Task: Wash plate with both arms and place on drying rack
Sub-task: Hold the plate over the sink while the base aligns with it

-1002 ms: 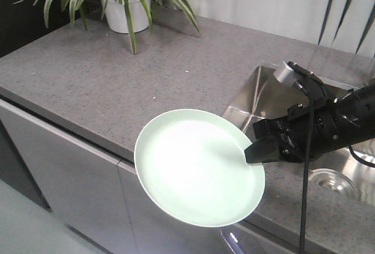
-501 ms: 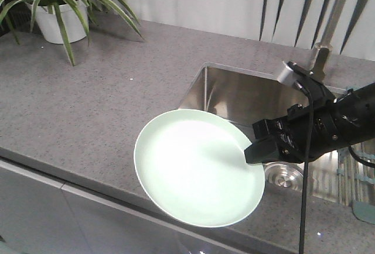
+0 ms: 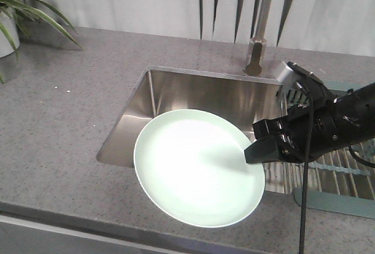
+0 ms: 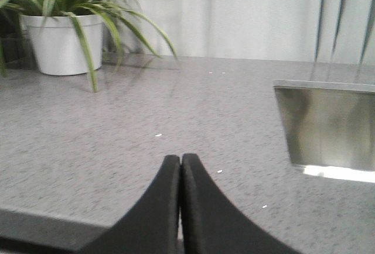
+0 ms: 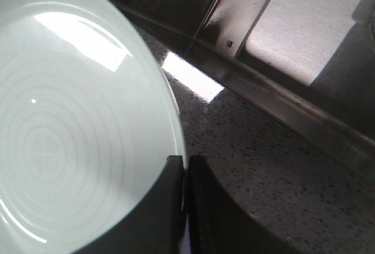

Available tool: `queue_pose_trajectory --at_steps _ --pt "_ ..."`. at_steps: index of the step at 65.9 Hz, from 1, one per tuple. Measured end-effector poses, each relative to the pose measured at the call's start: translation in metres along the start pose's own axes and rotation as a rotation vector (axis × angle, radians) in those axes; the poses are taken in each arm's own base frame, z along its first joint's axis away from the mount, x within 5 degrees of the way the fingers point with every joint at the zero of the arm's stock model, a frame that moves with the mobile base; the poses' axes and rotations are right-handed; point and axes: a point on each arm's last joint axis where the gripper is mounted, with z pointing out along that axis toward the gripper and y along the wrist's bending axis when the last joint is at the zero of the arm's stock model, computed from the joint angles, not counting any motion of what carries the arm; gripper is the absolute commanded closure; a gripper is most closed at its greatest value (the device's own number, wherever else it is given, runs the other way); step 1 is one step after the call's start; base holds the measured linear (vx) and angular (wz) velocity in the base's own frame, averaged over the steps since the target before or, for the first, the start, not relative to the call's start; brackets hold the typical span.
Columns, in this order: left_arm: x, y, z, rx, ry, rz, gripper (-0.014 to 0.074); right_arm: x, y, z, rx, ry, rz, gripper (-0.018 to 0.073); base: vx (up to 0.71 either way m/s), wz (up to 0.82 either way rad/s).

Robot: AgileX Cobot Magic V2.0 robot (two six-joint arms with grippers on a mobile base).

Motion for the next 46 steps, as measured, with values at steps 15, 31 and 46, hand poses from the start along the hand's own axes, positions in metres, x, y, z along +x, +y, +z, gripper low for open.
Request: queue_pose_trajectory --at_steps 15,31,46 --pt "0.0000 0.0000 0.0000 0.000 0.000 0.000 0.0603 0.0000 0.0000 0.0000 0.000 0.000 0.000 0.0568 0.03 -0.30" --pt "0.0000 0.0000 0.0000 0.000 0.000 0.000 0.0603 0.0000 0.0000 0.0000 0.000 0.000 0.000 0.0568 0.03 -0.26" --pt "0.0000 0.0000 0.0000 0.000 0.000 0.000 0.0603 0.0000 0.0000 0.0000 0.000 0.000 0.000 0.0568 0.02 -0.20"
